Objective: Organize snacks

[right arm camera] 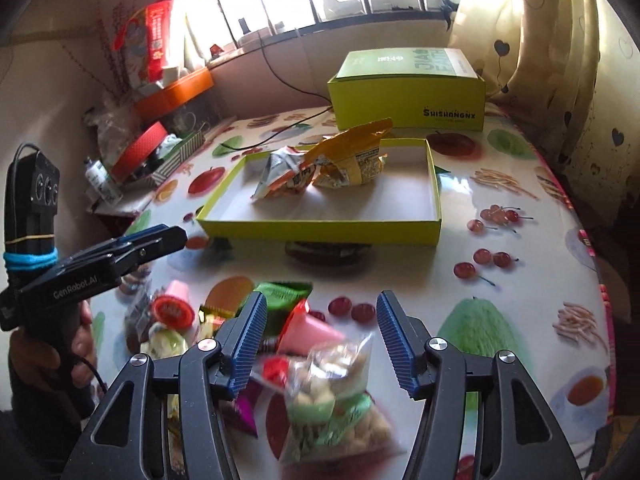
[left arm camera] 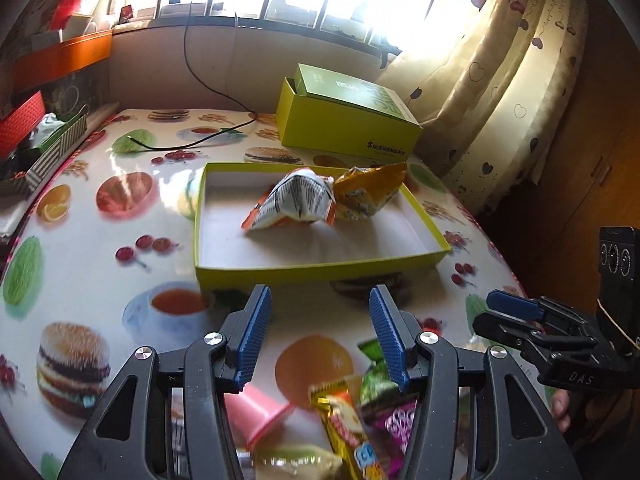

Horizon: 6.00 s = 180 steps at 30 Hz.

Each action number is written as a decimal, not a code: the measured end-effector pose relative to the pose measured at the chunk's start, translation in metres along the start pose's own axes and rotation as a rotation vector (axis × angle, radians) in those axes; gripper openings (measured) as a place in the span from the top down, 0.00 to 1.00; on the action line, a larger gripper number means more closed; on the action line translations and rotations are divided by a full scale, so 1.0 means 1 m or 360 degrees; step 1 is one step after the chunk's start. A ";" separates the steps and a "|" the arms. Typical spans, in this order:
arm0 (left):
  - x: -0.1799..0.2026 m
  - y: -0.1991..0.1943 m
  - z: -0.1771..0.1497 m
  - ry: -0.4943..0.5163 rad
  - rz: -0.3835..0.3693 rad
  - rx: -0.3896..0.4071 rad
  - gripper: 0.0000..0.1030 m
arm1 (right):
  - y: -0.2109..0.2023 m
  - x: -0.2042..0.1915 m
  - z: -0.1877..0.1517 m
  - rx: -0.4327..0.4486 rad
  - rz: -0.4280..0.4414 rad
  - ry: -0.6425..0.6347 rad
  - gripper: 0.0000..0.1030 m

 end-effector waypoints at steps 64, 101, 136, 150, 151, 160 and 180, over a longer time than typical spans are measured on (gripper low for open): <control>-0.029 -0.050 -0.053 -0.0039 0.0129 -0.0034 0.49 | -0.005 -0.009 -0.064 -0.0182 -0.0092 -0.0217 0.40; -0.098 -0.075 -0.097 -0.0048 0.0443 -0.0259 0.44 | 0.010 0.000 -0.068 -0.0208 -0.0086 -0.0179 0.51; -0.082 -0.014 -0.056 -0.0239 0.0310 -0.0121 0.42 | 0.018 -0.001 -0.066 -0.0224 -0.0077 -0.0194 0.50; -0.086 -0.011 -0.067 -0.0108 0.0401 -0.0067 0.51 | 0.013 0.001 -0.068 -0.0175 -0.0088 -0.0176 0.54; -0.088 -0.012 -0.067 -0.0114 0.0407 -0.0064 0.54 | 0.011 0.001 -0.069 -0.0172 -0.0095 -0.0173 0.55; -0.083 -0.025 -0.071 -0.0118 0.0432 -0.0029 0.59 | -0.004 -0.001 -0.073 -0.0153 -0.0155 -0.0182 0.57; -0.010 -0.091 -0.064 0.0006 0.0176 0.0194 0.59 | -0.062 -0.051 -0.049 0.0073 -0.0146 -0.0276 0.57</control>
Point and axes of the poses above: each gripper's, at about its wrist camera, not at the fingertips, and y roughly the way its jaws point, x to its right, z to its top, the point moved 2 cm from there along y, roughly the way its jaws point, and after that the axes turned 11 degrees about x, right-handed, at the moved point
